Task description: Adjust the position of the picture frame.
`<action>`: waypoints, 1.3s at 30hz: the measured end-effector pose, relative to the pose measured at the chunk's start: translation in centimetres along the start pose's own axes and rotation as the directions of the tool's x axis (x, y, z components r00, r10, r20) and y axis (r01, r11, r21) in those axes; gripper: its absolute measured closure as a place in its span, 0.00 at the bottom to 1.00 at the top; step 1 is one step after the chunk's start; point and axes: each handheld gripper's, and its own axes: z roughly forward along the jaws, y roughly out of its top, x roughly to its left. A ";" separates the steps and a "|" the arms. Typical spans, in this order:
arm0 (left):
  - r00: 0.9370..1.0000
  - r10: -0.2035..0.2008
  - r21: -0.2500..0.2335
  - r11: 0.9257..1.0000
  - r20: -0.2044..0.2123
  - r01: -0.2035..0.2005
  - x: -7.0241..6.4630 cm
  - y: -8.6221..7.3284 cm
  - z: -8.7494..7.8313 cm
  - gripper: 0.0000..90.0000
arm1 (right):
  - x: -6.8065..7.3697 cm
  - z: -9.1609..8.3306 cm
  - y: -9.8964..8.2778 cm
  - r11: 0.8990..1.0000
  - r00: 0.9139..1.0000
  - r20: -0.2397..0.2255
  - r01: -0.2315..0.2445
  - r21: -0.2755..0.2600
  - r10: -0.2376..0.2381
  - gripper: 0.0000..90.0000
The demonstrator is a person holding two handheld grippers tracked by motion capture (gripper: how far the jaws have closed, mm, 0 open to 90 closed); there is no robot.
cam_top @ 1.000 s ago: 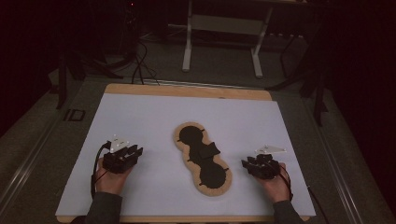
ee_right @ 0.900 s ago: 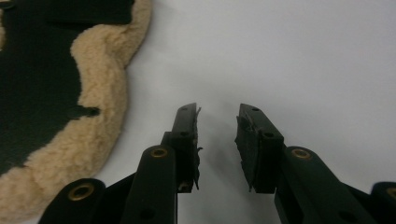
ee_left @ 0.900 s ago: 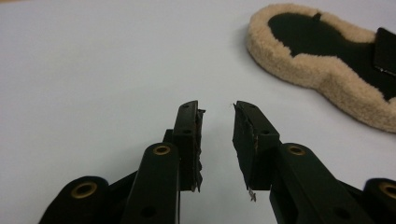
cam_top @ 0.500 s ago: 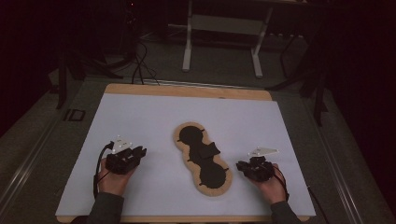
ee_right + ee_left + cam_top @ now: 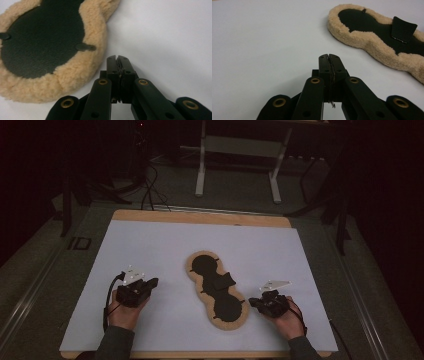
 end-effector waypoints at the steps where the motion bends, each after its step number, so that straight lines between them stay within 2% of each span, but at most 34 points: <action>1: 1.000 0.009 0.003 1.000 0.000 -0.009 0.0 0.0 0.0 1.00 | 0.0 0.1 0.0 1.000 1.000 -0.009 0.000 0.001 0.000 0.98; 7: 1.000 0.001 0.005 1.000 0.017 -0.001 -0.1 0.1 0.2 1.00 | 0.1 0.2 0.0 1.000 0.999 -0.038 0.007 0.008 -0.007 0.98; 9: 1.000 0.008 0.010 1.000 0.021 -0.008 -0.5 0.2 0.5 1.00 | 0.3 0.3 0.1 1.000 0.999 -0.051 0.016 0.018 -0.015 0.99; 17: 0.999 0.015 0.025 1.000 0.033 -0.016 -1.1 0.3 1.1 1.00 | 0.4 0.4 0.1 1.000 0.998 -0.056 0.018 0.018 -0.017 1.00; 25: 0.999 0.026 0.047 0.998 0.042 -0.028 -2.4 0.3 2.1 0.99 | 0.5 0.4 0.1 1.000 0.998 -0.058 0.022 0.015 -0.021 1.00; 29: 0.998 0.041 0.056 0.997 0.055 -0.045 -2.9 0.4 2.8 0.98 | 0.7 0.5 0.1 1.000 0.998 -0.062 0.023 0.017 -0.022 1.00; 32: 0.996 0.069 0.066 0.995 0.064 -0.074 -3.5 0.5 3.2 0.98 | 0.8 0.5 0.1 1.000 0.998 -0.066 0.025 0.016 -0.024 1.00; 39: 0.985 0.122 0.093 0.987 0.120 -0.134 -4.6 0.4 4.0 0.99 | 1.2 0.7 0.3 0.999 0.996 -0.075 0.039 0.019 -0.037 1.00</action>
